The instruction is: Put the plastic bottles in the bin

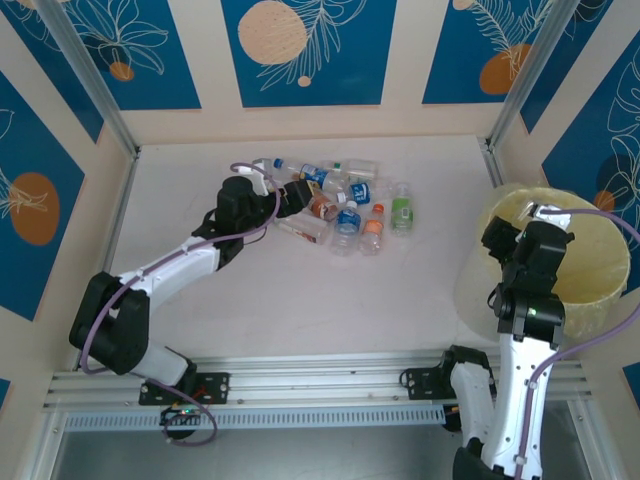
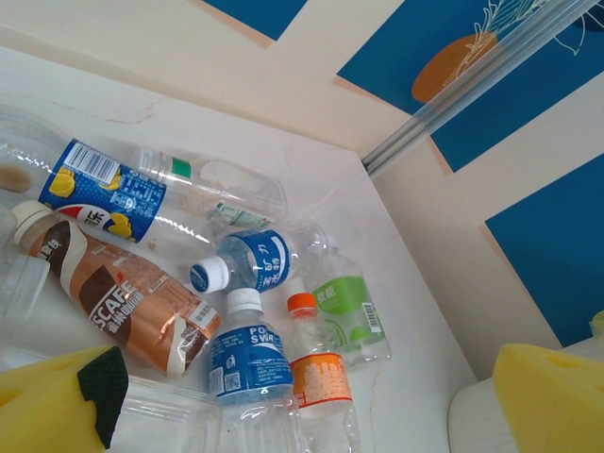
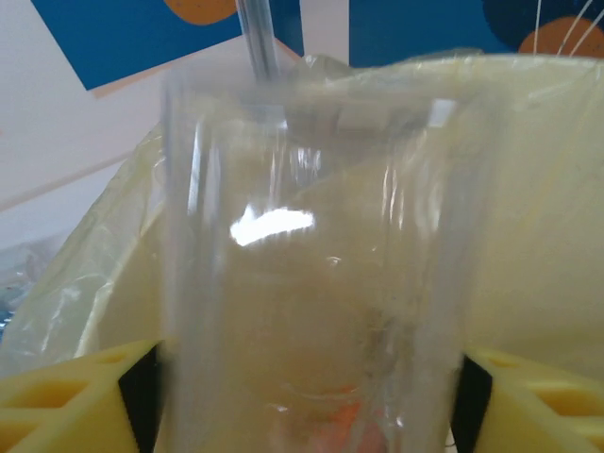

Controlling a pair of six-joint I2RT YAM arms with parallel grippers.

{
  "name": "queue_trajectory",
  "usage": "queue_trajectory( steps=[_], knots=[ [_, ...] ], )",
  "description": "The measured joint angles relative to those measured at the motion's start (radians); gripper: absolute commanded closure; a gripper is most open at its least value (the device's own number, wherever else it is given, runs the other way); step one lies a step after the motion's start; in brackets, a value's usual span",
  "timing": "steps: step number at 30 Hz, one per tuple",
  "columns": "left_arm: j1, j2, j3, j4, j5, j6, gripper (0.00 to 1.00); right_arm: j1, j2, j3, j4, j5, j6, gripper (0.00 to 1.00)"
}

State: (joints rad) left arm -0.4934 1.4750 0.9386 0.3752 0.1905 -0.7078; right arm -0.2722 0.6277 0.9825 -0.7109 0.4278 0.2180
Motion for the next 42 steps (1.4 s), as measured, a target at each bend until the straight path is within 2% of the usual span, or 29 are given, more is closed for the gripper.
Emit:
queue_trajectory(
  steps=[15,19,30,35,39,42],
  knots=[
    [0.009,0.028,0.000,-0.001,0.000,-0.035,0.00,-0.005,-0.002,0.068,-0.045,-0.160,0.009,0.09],
    [0.013,0.037,0.002,-0.001,0.000,-0.046,0.00,-0.005,-0.002,0.095,-0.044,-0.184,0.010,0.01],
    [0.027,0.054,0.003,-0.032,0.000,-0.080,0.00,-0.005,-0.003,0.106,-0.034,-0.265,0.022,0.00],
    [0.045,0.054,0.003,-0.068,-0.011,-0.103,0.00,-0.001,-0.003,0.143,-0.020,-0.381,0.053,0.01],
    [0.067,0.054,-0.010,-0.069,-0.027,-0.133,0.00,0.038,0.017,0.166,0.016,-0.506,0.108,0.00],
    [0.081,0.054,-0.018,-0.086,-0.035,-0.156,0.00,0.137,0.068,0.170,0.050,-0.555,0.139,0.01]
  ],
)
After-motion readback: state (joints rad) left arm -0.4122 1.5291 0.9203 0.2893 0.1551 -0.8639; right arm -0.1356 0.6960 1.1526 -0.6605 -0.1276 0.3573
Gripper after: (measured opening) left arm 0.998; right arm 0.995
